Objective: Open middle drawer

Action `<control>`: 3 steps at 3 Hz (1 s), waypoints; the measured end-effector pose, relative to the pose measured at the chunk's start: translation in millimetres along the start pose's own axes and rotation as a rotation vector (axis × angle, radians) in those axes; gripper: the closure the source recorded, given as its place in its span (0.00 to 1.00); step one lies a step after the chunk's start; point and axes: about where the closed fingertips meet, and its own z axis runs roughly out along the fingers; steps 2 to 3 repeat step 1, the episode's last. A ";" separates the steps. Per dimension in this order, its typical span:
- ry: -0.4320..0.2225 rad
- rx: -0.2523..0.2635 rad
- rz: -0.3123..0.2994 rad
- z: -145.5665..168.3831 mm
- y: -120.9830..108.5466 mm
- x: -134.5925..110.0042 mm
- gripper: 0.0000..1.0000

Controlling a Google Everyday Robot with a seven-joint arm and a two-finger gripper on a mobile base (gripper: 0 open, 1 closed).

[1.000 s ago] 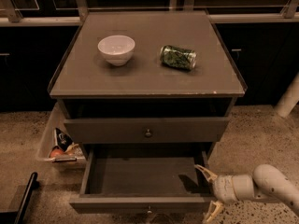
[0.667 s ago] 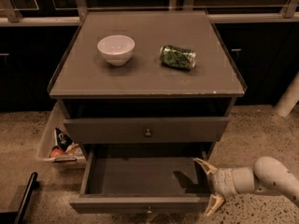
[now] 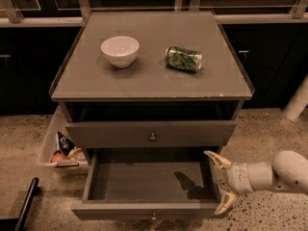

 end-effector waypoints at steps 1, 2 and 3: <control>0.011 0.017 -0.029 -14.1 -10.1 -11.9 0.00; 0.011 0.017 -0.029 -14.1 -10.1 -11.9 0.00; 0.011 0.017 -0.029 -14.1 -10.1 -11.9 0.00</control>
Offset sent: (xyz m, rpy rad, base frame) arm 0.0000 0.0000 0.0000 0.0000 0.0000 0.0000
